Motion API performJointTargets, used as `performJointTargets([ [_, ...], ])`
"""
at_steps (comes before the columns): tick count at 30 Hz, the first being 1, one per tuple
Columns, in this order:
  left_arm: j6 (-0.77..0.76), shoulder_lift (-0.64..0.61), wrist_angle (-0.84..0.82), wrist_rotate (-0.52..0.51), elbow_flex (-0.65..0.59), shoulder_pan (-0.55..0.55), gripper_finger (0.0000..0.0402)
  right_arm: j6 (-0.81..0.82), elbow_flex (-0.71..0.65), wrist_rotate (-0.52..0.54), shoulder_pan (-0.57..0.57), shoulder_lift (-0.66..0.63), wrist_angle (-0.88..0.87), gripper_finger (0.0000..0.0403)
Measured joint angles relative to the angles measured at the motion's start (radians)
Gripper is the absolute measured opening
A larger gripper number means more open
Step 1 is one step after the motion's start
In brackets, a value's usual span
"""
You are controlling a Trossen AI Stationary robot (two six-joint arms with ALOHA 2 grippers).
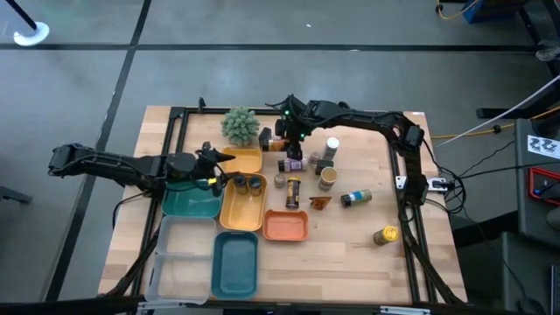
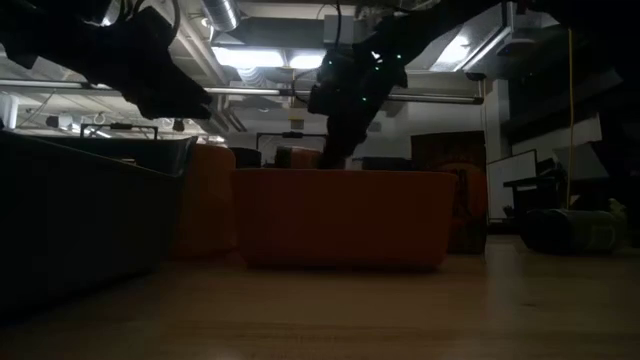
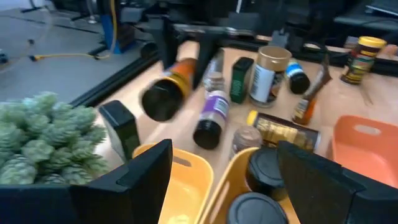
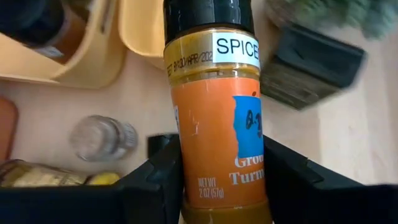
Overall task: Sort spices by type
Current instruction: Put the black seasoning bottle into the bottom yellow bin
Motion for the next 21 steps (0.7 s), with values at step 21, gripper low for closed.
performJointTargets([
  [21, -0.060, 0.047, 0.061, -0.124, 0.000, 0.074, 0.0269, -0.002, 0.000, 0.003, 0.149, -0.002, 0.203, 0.0170],
])
